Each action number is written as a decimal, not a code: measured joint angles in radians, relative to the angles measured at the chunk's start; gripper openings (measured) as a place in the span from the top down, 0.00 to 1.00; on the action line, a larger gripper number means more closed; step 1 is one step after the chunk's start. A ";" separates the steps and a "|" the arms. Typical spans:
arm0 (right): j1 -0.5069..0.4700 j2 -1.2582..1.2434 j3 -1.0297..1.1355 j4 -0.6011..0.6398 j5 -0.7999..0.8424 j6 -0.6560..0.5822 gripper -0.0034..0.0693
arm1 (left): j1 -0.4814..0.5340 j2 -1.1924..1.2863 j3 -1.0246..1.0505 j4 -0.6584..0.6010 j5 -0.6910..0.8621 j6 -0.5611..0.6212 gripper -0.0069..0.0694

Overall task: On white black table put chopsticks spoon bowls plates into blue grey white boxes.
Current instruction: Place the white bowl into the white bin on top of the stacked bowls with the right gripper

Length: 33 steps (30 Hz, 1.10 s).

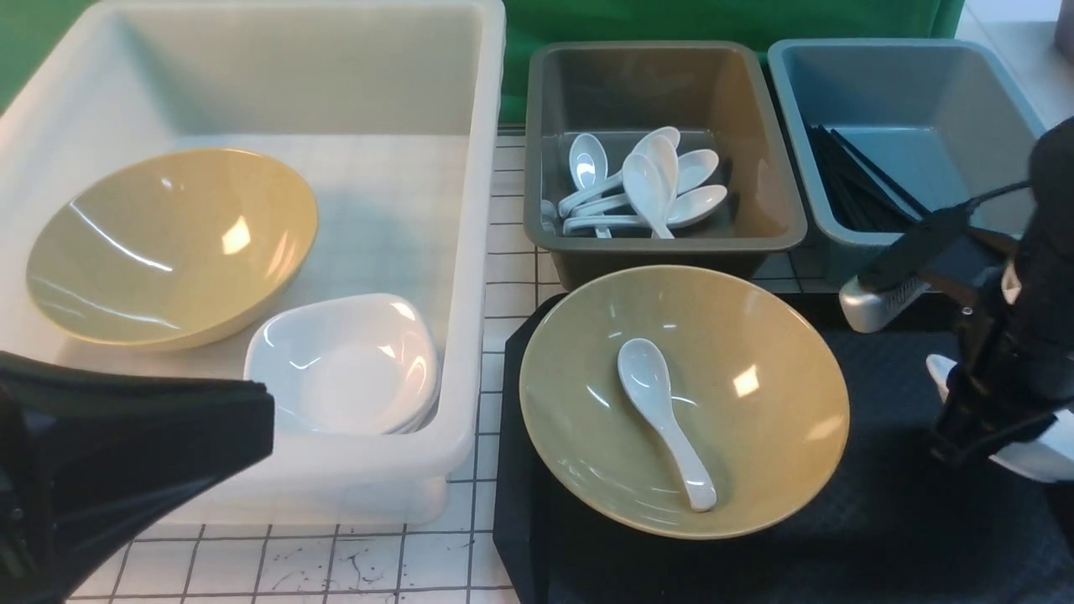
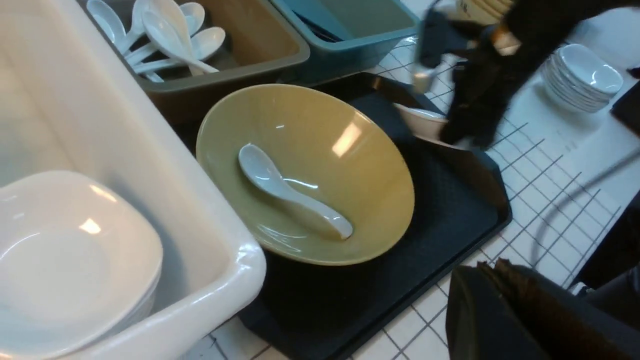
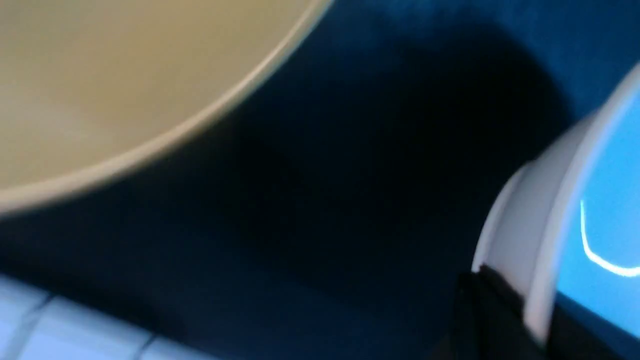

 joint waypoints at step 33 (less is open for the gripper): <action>0.627 0.592 -0.895 0.111 -0.199 -0.636 0.86 | 0.000 -0.194 -0.045 0.444 0.243 -0.515 0.91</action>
